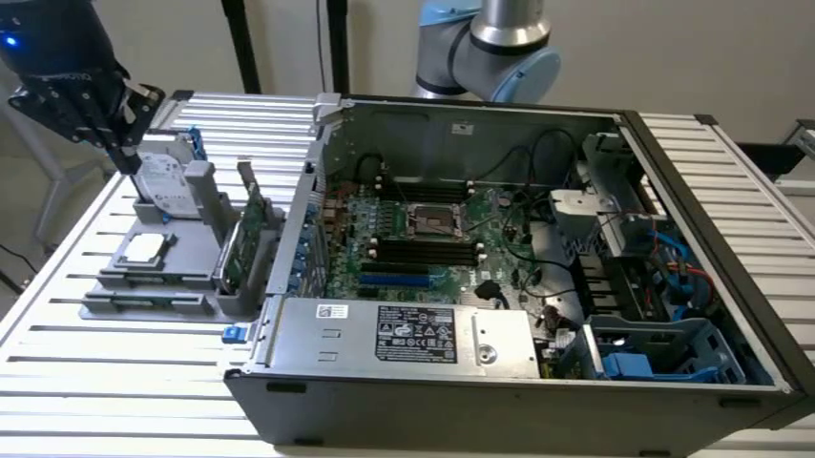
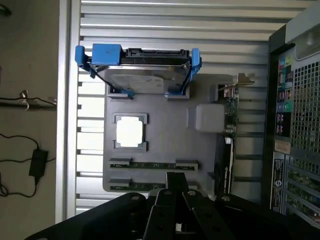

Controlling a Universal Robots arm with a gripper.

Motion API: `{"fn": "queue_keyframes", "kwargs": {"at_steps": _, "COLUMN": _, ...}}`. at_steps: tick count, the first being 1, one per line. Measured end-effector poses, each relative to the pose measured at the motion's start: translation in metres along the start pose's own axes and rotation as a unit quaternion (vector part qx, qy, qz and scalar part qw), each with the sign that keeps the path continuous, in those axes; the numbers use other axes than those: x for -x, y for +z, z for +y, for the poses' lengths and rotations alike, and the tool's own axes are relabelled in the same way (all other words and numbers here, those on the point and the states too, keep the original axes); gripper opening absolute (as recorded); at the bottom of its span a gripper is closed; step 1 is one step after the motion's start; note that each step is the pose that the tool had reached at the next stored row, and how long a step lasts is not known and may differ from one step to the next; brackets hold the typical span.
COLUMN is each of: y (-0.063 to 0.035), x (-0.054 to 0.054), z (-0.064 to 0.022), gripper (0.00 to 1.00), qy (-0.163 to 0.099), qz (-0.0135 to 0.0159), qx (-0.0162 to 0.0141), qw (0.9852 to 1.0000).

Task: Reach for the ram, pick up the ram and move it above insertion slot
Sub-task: 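Reach for the ram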

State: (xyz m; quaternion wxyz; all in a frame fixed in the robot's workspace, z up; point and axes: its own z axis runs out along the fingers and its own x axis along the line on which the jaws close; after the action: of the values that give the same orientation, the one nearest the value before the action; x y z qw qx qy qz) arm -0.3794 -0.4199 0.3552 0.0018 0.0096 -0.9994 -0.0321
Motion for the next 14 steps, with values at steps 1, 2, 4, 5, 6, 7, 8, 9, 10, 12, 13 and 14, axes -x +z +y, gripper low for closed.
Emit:
{"fn": "queue_keyframes", "kwargs": {"at_steps": 1, "y": 0.0004, "x": -0.001, "z": -0.0012, "gripper": 0.11, "qy": 0.0, "qz": 0.0005, "qx": 0.0, "qw": 1.0}}
{"fn": "queue_keyframes", "kwargs": {"at_steps": 2, "y": 0.0009, "x": -0.002, "z": -0.0024, "gripper": 0.11, "qy": 0.0, "qz": 0.0011, "qx": 0.0, "qw": 1.0}}
{"fn": "queue_keyframes", "kwargs": {"at_steps": 4, "y": 0.002, "x": -0.004, "z": -0.0046, "gripper": 0.11, "qy": 0.0, "qz": 0.0023, "qx": 0.0, "qw": 1.0}}
{"fn": "queue_keyframes", "kwargs": {"at_steps": 5, "y": 0.0025, "x": -0.005, "z": -0.0056, "gripper": 0.11, "qy": -0.001, "qz": 0.0028, "qx": 0.0, "qw": 1.0}}
{"fn": "queue_keyframes", "kwargs": {"at_steps": 6, "y": 0.003, "x": -0.006, "z": -0.0065, "gripper": 0.11, "qy": -0.001, "qz": 0.0033, "qx": 0.0, "qw": 1.0}}
{"fn": "queue_keyframes", "kwargs": {"at_steps": 7, "y": 0.0036, "x": -0.006, "z": -0.0074, "gripper": 0.11, "qy": -0.001, "qz": 0.0038, "qx": 0.0, "qw": 1.0}}
{"fn": "queue_keyframes", "kwargs": {"at_steps": 8, "y": 0.0041, "x": -0.007, "z": -0.0081, "gripper": 0.11, "qy": -0.001, "qz": 0.0042, "qx": 0.0001, "qw": 1.0}}
{"fn": "queue_keyframes", "kwargs": {"at_steps": 9, "y": 0.0047, "x": -0.009, "z": -0.0089, "gripper": 0.11, "qy": -0.001, "qz": 0.0046, "qx": 0.0001, "qw": 1.0}}
{"fn": "queue_keyframes", "kwargs": {"at_steps": 10, "y": 0.0051, "x": -0.01, "z": -0.0097, "gripper": 0.11, "qy": -0.001, "qz": 0.005, "qx": 0.0, "qw": 1.0}}
{"fn": "queue_keyframes", "kwargs": {"at_steps": 12, "y": 0.0062, "x": -0.012, "z": -0.0112, "gripper": 0.11, "qy": -0.001, "qz": 0.0058, "qx": 0.0, "qw": 1.0}}
{"fn": "queue_keyframes", "kwargs": {"at_steps": 13, "y": 0.0066, "x": -0.013, "z": -0.0119, "gripper": 0.11, "qy": -0.002, "qz": 0.0062, "qx": 0.0, "qw": 1.0}}
{"fn": "queue_keyframes", "kwargs": {"at_steps": 14, "y": 0.007, "x": -0.013, "z": -0.013, "gripper": 0.11, "qy": -0.002, "qz": 0.0066, "qx": 0.0, "qw": 1.0}}
